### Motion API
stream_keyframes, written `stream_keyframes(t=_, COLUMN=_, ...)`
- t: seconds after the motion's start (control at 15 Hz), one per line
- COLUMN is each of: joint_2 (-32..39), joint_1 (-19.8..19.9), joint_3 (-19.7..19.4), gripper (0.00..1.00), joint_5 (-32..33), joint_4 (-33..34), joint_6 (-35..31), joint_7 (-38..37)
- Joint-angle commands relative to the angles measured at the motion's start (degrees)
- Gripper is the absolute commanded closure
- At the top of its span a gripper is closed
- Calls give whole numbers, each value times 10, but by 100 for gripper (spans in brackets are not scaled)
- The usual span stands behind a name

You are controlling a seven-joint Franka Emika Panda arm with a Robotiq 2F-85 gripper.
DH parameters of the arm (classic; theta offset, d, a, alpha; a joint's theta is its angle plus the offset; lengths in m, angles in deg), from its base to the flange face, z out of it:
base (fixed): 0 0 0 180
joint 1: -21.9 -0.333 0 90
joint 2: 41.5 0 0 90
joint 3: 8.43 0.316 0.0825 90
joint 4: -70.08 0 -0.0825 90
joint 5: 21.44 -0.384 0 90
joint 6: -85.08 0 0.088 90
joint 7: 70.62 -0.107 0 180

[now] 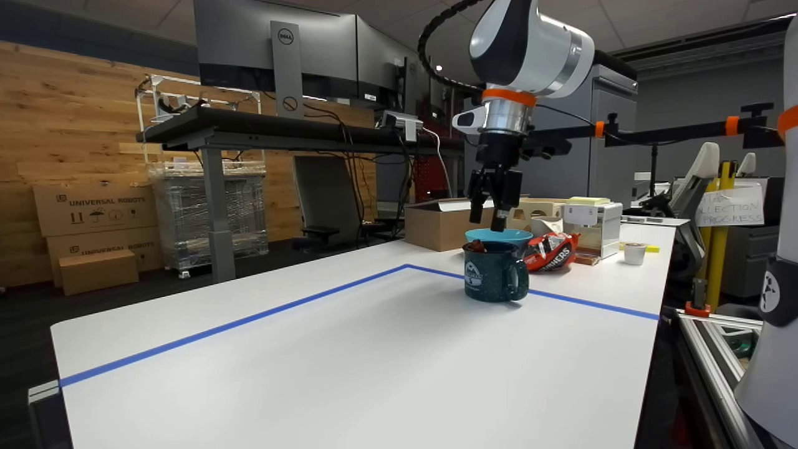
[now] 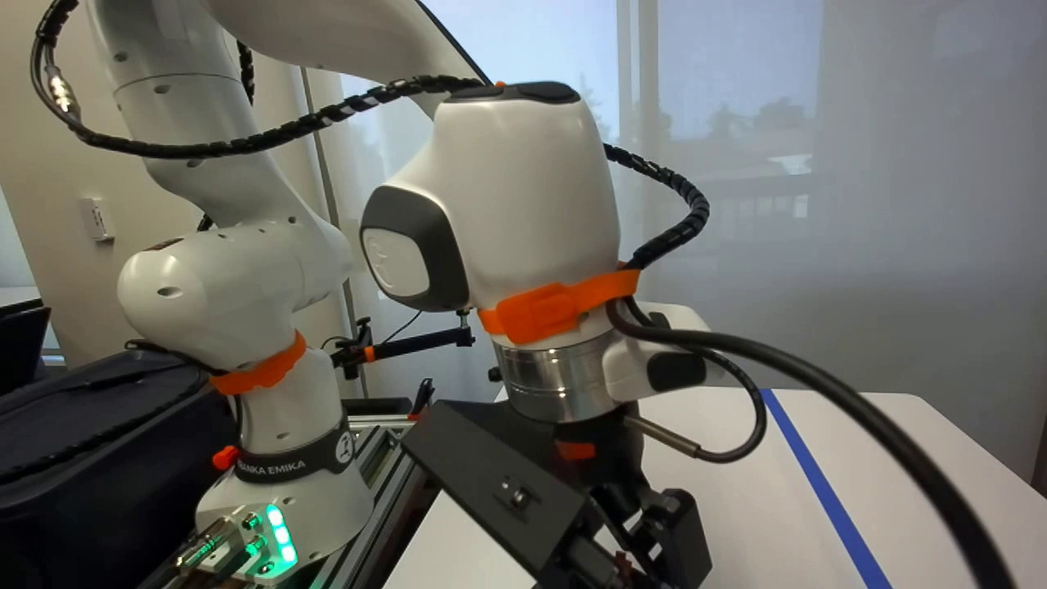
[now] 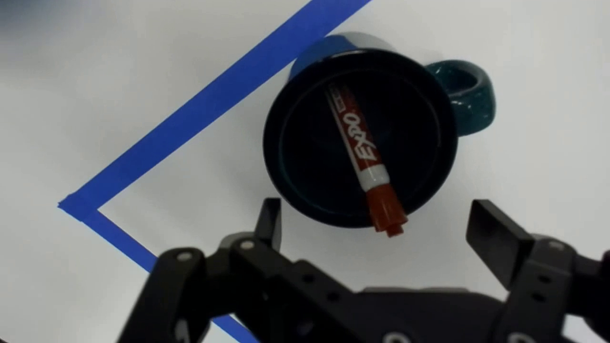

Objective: Shift the sharpie to the table

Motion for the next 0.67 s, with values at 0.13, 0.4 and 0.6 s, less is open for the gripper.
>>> stream_keyframes(t=0.13, joint_2=1, joint_1=-4, joint_3=-25, gripper=0, joint_5=-45, joint_4=0, joint_6=-15, joint_7=150)
stream_keyframes(t=0.4, joint_2=9, joint_1=-27, joint_3=-55, gripper=0, joint_5=-133, joint_4=0, joint_6=-18, joint_7=249)
stream_keyframes(t=0.6, joint_2=15, joint_1=-42, joint_3=-72, gripper=0, joint_5=-196, joint_4=0, joint_6=-13, joint_7=317)
